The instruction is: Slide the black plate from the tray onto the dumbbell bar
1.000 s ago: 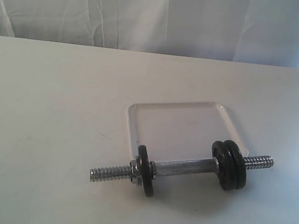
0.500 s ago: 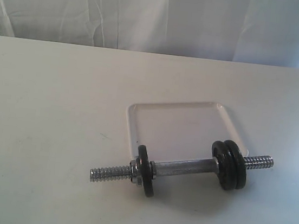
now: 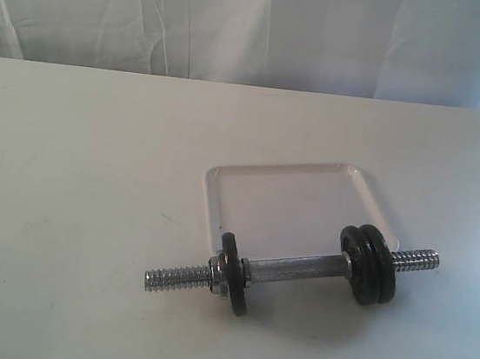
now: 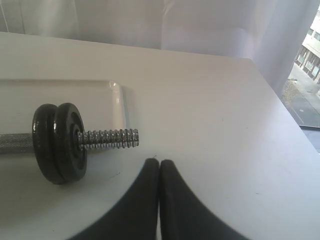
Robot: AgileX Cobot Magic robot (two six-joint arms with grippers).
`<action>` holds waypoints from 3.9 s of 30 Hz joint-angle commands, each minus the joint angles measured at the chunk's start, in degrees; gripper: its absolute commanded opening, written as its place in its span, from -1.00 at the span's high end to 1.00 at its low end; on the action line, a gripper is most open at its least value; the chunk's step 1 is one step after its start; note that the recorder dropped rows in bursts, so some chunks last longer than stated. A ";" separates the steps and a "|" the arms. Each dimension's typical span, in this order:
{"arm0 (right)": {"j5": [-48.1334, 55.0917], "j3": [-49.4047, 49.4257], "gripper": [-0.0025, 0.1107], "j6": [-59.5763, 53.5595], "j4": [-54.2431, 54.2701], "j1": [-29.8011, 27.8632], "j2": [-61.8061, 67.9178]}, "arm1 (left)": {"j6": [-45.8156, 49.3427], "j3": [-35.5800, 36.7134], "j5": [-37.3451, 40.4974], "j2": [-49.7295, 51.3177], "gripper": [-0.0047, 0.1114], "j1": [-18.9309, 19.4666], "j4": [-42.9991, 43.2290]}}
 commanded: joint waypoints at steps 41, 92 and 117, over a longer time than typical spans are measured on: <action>-0.52 0.40 0.96 -0.46 3.90 -1.64 -0.29 | -0.44 0.28 0.14 -0.24 0.92 -0.26 -6.48; -0.40 0.40 0.96 -0.46 3.90 -1.64 -0.29 | -0.24 0.28 -0.41 -0.24 0.92 -2.84 -6.48; -0.40 0.40 0.96 -0.46 3.90 -1.64 -0.29 | -0.24 0.28 -0.41 -0.24 0.92 -1.11 -6.48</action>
